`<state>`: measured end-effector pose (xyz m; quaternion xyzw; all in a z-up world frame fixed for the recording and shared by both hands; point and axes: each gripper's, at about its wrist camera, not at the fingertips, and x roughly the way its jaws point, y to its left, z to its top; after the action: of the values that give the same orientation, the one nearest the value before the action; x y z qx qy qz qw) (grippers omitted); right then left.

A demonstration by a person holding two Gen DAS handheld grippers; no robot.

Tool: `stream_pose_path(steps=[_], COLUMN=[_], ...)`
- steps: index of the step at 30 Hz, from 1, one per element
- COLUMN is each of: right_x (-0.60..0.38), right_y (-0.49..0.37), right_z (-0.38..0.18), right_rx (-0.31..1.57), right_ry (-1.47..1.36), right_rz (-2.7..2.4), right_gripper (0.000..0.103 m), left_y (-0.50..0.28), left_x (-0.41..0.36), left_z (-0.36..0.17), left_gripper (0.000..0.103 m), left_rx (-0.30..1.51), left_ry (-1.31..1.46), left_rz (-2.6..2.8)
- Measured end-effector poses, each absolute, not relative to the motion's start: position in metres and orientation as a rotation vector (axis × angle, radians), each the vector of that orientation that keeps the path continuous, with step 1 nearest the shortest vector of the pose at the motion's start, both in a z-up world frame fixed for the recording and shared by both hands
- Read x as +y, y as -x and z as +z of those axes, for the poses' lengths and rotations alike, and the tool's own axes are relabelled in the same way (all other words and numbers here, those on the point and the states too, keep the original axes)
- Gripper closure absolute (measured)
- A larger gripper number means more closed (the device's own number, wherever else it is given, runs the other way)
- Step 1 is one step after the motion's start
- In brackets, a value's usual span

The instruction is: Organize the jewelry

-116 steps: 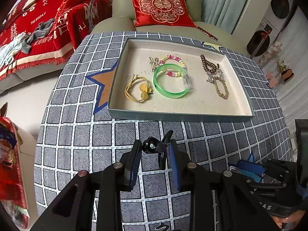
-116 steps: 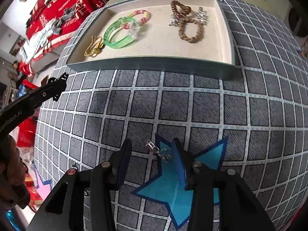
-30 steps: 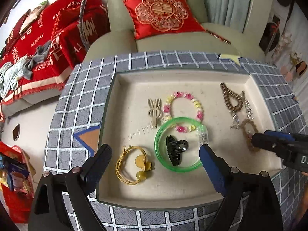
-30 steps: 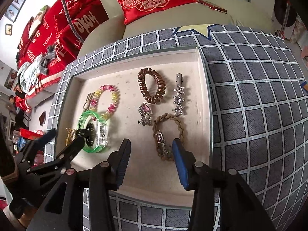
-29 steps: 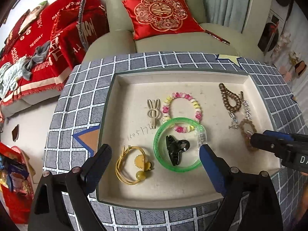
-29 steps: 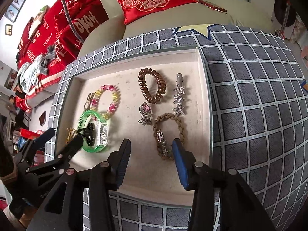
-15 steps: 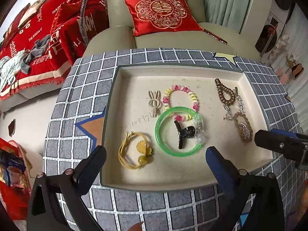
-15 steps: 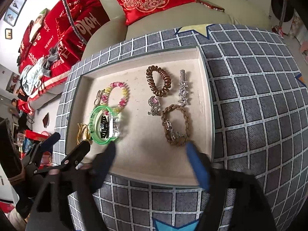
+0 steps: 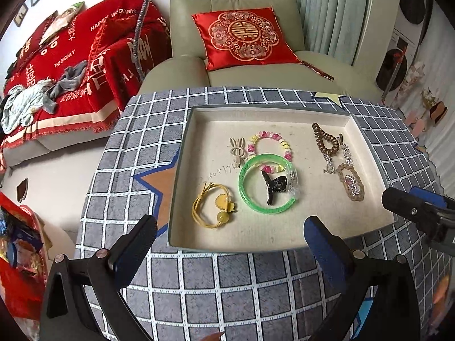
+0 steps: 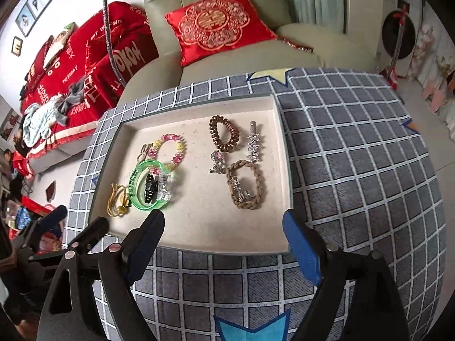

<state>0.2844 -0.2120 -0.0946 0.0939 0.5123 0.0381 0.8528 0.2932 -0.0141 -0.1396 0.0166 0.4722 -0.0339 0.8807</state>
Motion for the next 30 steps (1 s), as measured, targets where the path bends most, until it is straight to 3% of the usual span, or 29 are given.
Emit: stream_pose_path(steps=[30], right_x=[-0.206], right_y=[-0.207], right_z=[-0.066], right_rx=[0.906], right_ry=[-0.054], right_rz=[-0.048], right_gripper=[0.015], left_y=[-0.225], left_x=[-0.005], left_z=[-0.120], left_gripper=[0.000], left_rx=[0.904], left_ry=[-0.038], left_rz=[-0.043])
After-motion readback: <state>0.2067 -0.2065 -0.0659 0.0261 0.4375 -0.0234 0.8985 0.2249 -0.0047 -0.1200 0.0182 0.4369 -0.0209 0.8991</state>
